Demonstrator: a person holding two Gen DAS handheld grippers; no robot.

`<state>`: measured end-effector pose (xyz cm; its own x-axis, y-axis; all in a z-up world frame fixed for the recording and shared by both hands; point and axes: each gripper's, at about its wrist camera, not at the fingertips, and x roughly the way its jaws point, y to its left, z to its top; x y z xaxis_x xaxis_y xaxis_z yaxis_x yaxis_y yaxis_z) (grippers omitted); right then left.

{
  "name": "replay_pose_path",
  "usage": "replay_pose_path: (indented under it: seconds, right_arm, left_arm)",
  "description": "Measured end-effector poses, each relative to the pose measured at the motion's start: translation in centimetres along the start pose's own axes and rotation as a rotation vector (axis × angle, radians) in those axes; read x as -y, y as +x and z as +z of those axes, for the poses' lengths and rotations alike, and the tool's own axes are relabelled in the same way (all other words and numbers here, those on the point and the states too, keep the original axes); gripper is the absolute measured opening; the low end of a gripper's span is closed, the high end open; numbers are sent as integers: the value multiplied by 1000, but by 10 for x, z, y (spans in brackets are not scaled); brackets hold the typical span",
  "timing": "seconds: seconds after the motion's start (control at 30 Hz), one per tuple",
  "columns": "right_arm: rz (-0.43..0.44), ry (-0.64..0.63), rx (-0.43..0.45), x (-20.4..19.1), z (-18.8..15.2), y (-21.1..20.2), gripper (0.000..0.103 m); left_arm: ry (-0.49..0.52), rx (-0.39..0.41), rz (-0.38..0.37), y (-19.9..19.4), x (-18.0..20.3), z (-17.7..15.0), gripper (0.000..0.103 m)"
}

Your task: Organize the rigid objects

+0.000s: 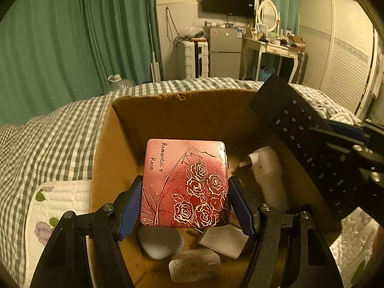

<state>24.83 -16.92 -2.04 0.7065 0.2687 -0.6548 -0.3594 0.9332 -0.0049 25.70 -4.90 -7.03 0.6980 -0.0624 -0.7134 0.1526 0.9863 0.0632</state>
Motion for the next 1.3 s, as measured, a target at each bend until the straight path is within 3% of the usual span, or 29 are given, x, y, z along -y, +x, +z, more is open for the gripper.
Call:
replay_pose_path:
  seconds: [0.5,0.77,1.03,1.17,1.3]
  right_arm:
    - [22,-8,28,-3,2,-17,22]
    - [87,-137,-21,-16,14,29,22]
    - [109,-150,-67,-17,11,66,23]
    - [110,-122,-52,-13,10,60,40]
    - [83,-114,-8,-14,13,35,40]
  left_arm:
    - [-67,89,14,-60,-20,12,72]
    - [-86,76,22,-43,-32,9,72]
    - [-77,80,31,-36,-34,5,72]
    - [-76,83,37,-38,-34,7,72]
    - [-75,110,41,-59,-30,11,72]
